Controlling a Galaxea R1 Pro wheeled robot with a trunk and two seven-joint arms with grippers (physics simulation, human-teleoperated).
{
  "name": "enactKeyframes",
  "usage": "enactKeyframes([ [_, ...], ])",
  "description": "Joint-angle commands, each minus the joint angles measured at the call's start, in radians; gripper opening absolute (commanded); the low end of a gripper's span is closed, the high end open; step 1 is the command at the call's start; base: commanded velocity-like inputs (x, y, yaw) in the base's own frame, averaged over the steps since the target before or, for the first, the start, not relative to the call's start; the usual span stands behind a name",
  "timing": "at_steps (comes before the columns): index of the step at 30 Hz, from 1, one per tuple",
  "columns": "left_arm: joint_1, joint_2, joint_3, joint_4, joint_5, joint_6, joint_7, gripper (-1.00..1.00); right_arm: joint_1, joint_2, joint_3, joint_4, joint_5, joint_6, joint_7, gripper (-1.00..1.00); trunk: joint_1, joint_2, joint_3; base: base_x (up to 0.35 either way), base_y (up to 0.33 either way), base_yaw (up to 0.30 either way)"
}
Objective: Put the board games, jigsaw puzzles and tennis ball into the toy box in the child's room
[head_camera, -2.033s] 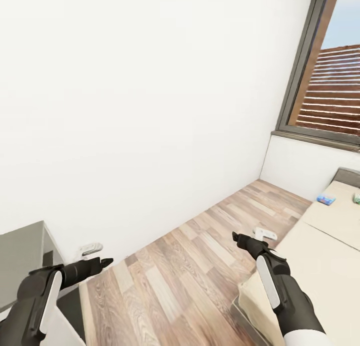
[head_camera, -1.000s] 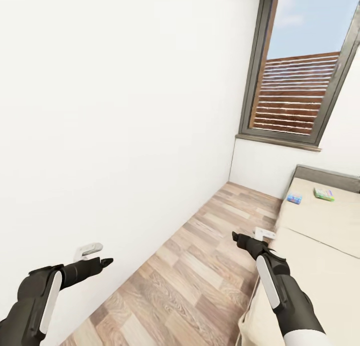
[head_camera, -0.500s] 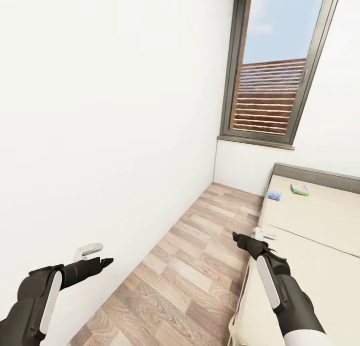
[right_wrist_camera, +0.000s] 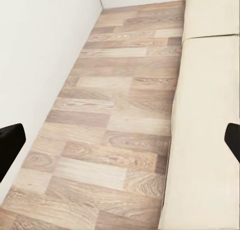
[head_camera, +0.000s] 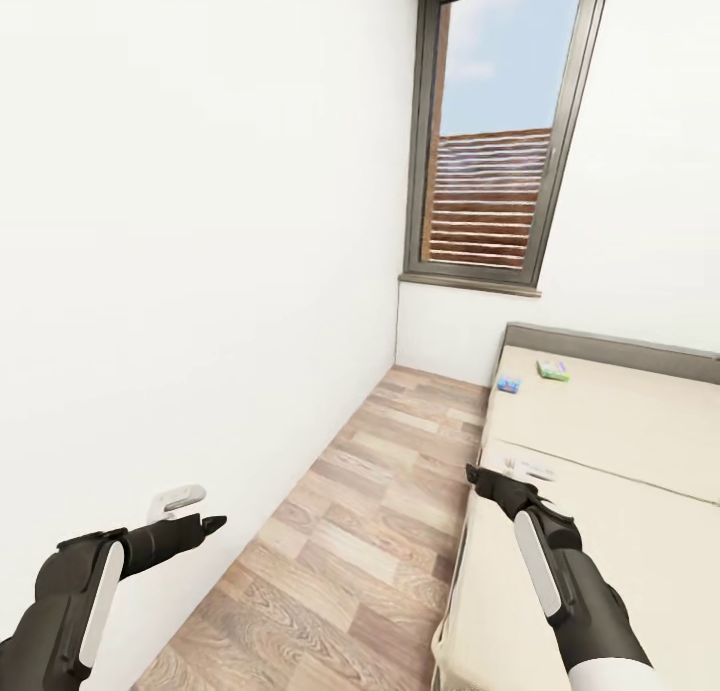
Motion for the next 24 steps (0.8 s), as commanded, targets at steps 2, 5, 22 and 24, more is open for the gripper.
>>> enactKeyframes([
  [2, -0.001, 0.0, 0.001, -0.001, 0.002, 0.006, -0.002, 1.0, -0.001, 0.001, -0.001, 0.0, -0.011, 0.004, -0.007, 1.0, 0.0, -0.001, 0.001, 0.018, 0.15, -0.238],
  [5, -0.001, 0.0, 0.001, -0.001, 0.002, 0.006, -0.002, 1.0, -0.001, 0.001, -0.001, 0.0, -0.011, 0.004, -0.007, 1.0, 0.0, -0.001, 0.004, 0.08, 0.21, -0.238],
  [22, 0.0, 0.0, 0.0, -0.001, 0.003, 0.005, -0.002, 1.0, -0.001, 0.001, -0.004, 0.001, -0.014, 0.004, -0.007, 1.0, 0.0, -0.001, 0.02, 0.164, 0.081, -0.238],
  [24, 0.0, 0.0, 0.0, -0.001, 0.002, 0.005, -0.002, 1.0, -0.001, 0.001, -0.004, 0.001, -0.014, 0.004, -0.007, 1.0, 0.0, -0.001, 0.022, 0.147, 0.002, -0.238],
])
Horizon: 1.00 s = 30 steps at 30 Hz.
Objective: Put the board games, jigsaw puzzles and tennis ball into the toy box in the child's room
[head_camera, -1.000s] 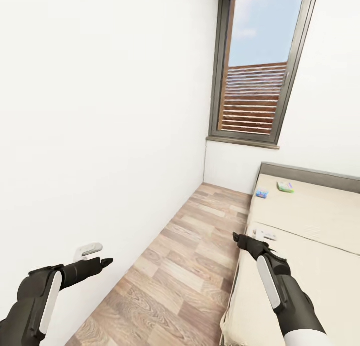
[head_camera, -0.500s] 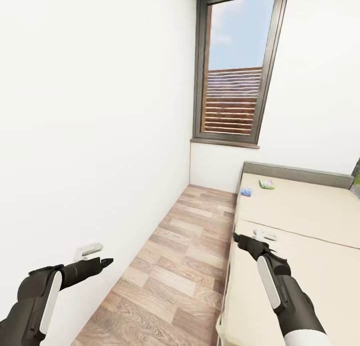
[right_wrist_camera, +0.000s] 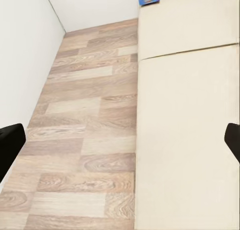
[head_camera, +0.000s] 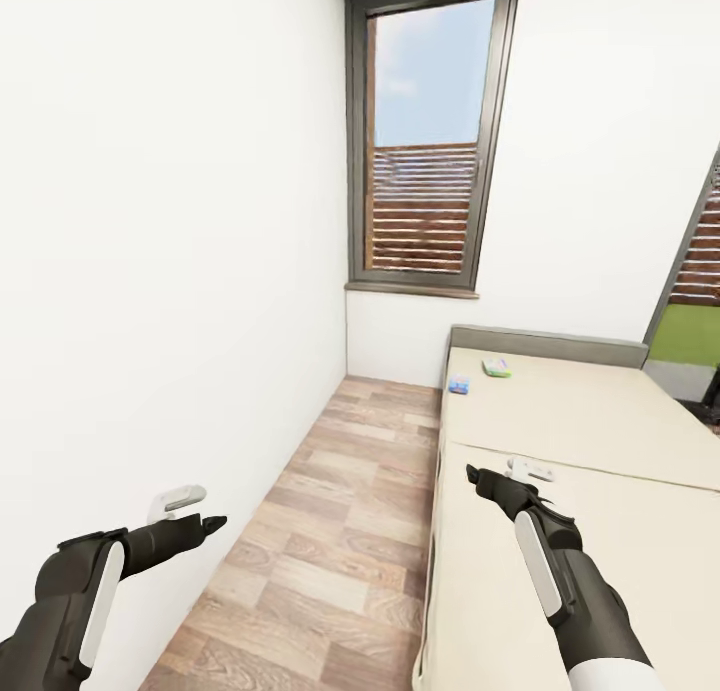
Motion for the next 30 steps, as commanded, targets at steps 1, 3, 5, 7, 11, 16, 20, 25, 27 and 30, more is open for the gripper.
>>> enactKeyframes([
  [1, -0.001, 0.0, 0.001, -0.001, 0.002, 0.006, -0.002, 1.0, -0.001, 0.001, -0.001, -0.001, -0.011, 0.004, -0.007, 1.0, 0.0, -0.001, 0.0, 0.146, 0.001, -0.238],
  [3, -0.001, 0.0, 0.001, -0.001, 0.003, 0.006, -0.002, 1.0, -0.001, 0.001, -0.001, -0.001, -0.011, 0.004, -0.007, 1.0, 0.0, -0.001, 0.002, 0.146, 0.001, -0.238],
  [5, -0.001, 0.0, 0.001, -0.001, 0.003, 0.006, -0.002, 1.0, -0.001, 0.001, -0.001, -0.001, -0.011, 0.004, -0.007, 1.0, 0.0, -0.001, 0.004, 0.139, 0.0, -0.238],
  [7, -0.001, 0.0, 0.001, -0.001, 0.002, 0.006, -0.002, 1.0, -0.001, 0.001, -0.001, -0.001, -0.011, 0.004, -0.007, 1.0, 0.0, -0.001, 0.006, 0.114, 0.0, -0.238],
  [11, -0.001, 0.0, 0.001, -0.001, 0.002, 0.006, -0.002, 1.0, -0.001, 0.001, -0.001, -0.001, -0.011, 0.004, -0.007, 1.0, 0.0, -0.001, 0.009, 0.045, 0.018, -0.238],
  [16, -0.001, 0.0, 0.002, -0.001, 0.002, 0.006, -0.002, 1.0, -0.001, 0.0, -0.001, -0.001, -0.011, 0.004, -0.007, 1.0, 0.0, -0.001, 0.014, 0.029, 0.14, -0.238],
  [20, -0.001, 0.0, 0.002, -0.001, 0.002, 0.006, -0.002, 1.0, -0.001, 0.0, -0.001, -0.001, -0.011, 0.004, -0.007, 1.0, 0.0, -0.001, 0.018, 0.072, 0.24, -0.238],
  [25, -0.001, 0.0, 0.002, -0.001, 0.002, 0.007, -0.001, 1.0, -0.001, 0.002, 0.002, -0.005, -0.008, 0.001, -0.008, 1.0, 0.0, -0.001, 0.021, 0.115, 0.238, -0.11],
  [27, -0.001, 0.0, 0.001, -0.001, 0.002, 0.006, -0.001, 1.0, -0.001, 0.002, 0.003, -0.006, -0.008, 0.0, -0.008, 1.0, 0.0, -0.001, 0.021, 0.136, 0.107, -0.029],
  [30, -0.001, 0.0, 0.001, -0.001, 0.002, 0.006, -0.001, 1.0, -0.001, 0.002, 0.003, -0.005, -0.008, 0.001, -0.008, 1.0, 0.0, -0.001, 0.021, 0.121, 0.047, -0.031],
])
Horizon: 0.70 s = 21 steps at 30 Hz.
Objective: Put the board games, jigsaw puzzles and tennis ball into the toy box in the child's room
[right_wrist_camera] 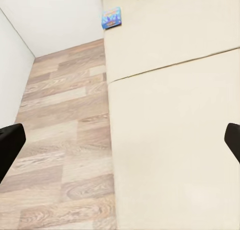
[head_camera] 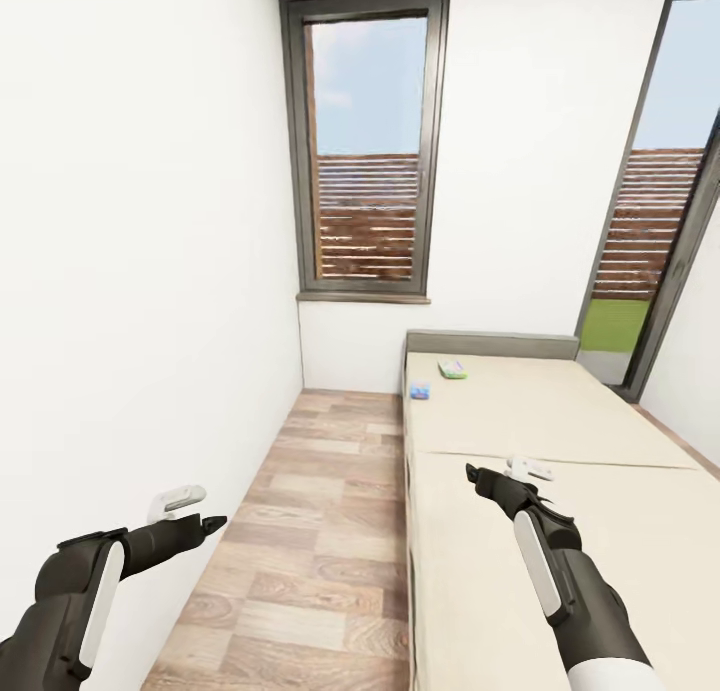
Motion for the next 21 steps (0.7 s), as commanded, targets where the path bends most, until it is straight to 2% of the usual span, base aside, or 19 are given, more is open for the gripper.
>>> enactKeyframes([
  [1, -0.001, 0.0, 0.001, -0.001, 0.002, 0.006, -0.002, 1.0, -0.001, 0.001, -0.001, -0.001, -0.011, 0.004, -0.007, 1.0, 0.0, -0.001, -0.001, 0.112, 0.025, -0.09],
  [13, -0.001, 0.0, 0.001, -0.001, 0.002, 0.006, -0.002, 1.0, -0.001, 0.001, -0.005, 0.003, -0.013, 0.008, -0.007, 1.0, 0.0, -0.001, -0.001, 0.054, 0.008, -0.245],
  [21, -0.001, 0.0, 0.001, -0.001, 0.002, 0.006, -0.002, 1.0, -0.001, 0.0, -0.006, 0.004, -0.014, 0.008, -0.007, 1.0, 0.0, -0.001, -0.001, 0.002, 0.144, -0.276],
])
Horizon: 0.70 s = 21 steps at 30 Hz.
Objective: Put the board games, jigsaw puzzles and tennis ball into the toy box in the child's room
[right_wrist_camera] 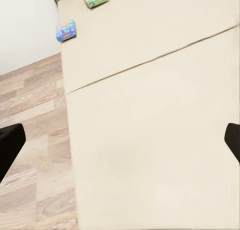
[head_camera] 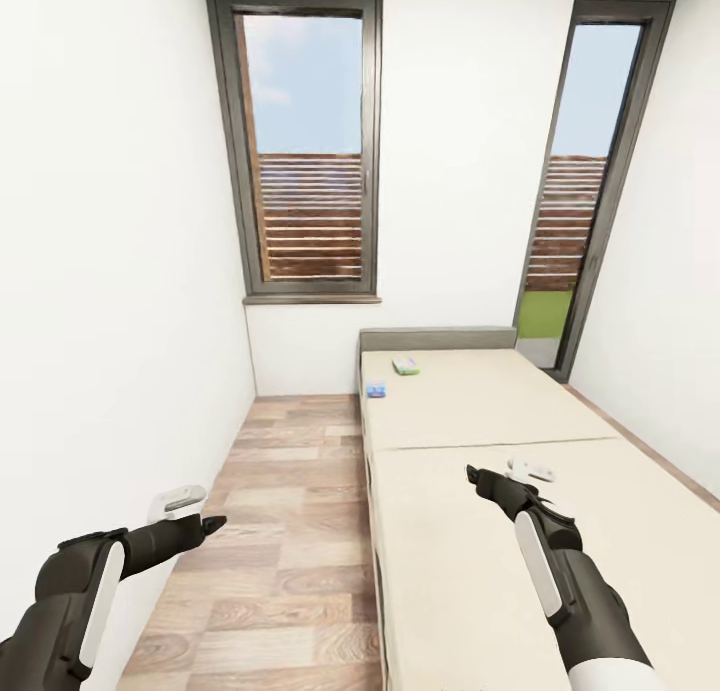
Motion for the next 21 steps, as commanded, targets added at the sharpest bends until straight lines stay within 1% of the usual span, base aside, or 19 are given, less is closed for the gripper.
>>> enactKeyframes([
  [1, -0.001, 0.0, 0.001, -0.001, 0.002, 0.006, -0.002, 1.0, -0.001, 0.001, -0.001, -0.001, -0.011, 0.004, -0.007, 1.0, 0.0, -0.001, -0.001, 0.0, 0.067, -0.277],
  [8, -0.001, 0.0, 0.001, -0.001, 0.003, 0.006, -0.002, 1.0, -0.001, 0.0, -0.002, -0.001, -0.01, 0.005, -0.007, 1.0, 0.0, -0.001, -0.001, 0.003, 0.03, -0.277],
  [14, 0.0, 0.0, 0.001, -0.001, 0.002, 0.006, -0.002, 1.0, -0.001, 0.0, -0.002, -0.001, -0.01, 0.005, -0.007, 1.0, 0.0, -0.001, -0.001, 0.087, 0.115, -0.277],
  [21, 0.0, 0.0, 0.001, -0.001, 0.003, 0.006, -0.002, 1.0, -0.001, 0.001, -0.002, -0.001, -0.01, 0.005, -0.007, 1.0, 0.0, -0.001, -0.001, 0.023, 0.023, -0.277],
])
